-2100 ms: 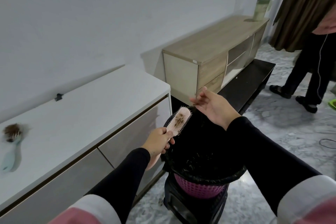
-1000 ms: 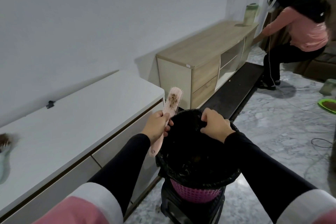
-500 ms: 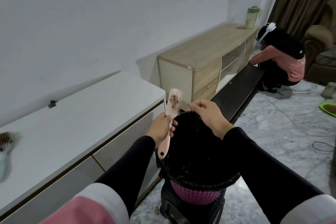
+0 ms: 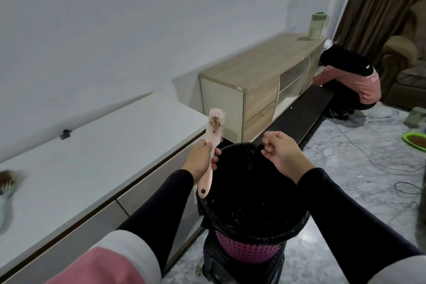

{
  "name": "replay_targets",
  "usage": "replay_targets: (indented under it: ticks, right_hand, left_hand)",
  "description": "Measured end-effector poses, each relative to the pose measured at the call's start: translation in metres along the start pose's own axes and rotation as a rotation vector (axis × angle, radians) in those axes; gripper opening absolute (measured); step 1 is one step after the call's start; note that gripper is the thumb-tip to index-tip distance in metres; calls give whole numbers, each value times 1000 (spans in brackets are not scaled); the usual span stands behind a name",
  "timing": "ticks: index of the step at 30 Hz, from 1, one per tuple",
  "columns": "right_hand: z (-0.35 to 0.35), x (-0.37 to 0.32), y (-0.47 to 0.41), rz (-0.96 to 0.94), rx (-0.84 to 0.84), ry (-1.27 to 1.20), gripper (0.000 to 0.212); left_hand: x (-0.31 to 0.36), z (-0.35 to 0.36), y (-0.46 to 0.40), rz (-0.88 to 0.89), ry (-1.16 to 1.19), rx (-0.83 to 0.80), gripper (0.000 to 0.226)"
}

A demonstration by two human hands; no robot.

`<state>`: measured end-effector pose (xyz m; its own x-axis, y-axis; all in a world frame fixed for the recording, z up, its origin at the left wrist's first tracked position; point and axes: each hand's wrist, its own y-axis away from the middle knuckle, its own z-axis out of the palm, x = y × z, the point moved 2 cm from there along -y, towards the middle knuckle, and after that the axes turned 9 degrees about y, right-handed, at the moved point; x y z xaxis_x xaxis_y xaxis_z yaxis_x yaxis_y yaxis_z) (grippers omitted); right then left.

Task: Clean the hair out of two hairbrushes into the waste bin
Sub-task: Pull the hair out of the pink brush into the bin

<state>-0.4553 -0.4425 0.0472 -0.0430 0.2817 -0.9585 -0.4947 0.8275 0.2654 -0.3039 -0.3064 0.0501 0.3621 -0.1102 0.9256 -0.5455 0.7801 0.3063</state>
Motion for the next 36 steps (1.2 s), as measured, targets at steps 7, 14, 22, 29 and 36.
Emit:
replay_targets:
  ticks: [7, 14, 22, 29, 36]
  right_hand:
    - [-18, 27, 4, -59, -228, 1561, 34]
    - [-4, -19, 1, -322, 170, 1140, 20]
    - [26, -45, -3, -798, 43, 1072, 28]
    - [27, -41, -3, -704, 138, 881, 8]
    - [26, -45, -4, -319, -21, 209, 14]
  left_hand:
    - [7, 6, -2, 51, -64, 25, 16]
    - [0, 16, 0, -16, -23, -76, 19]
    - [-9, 27, 6, -13, -81, -72, 22]
    - [-12, 27, 8, -26, -109, -87, 21]
    - [-13, 17, 6, -19, -71, -43, 22]
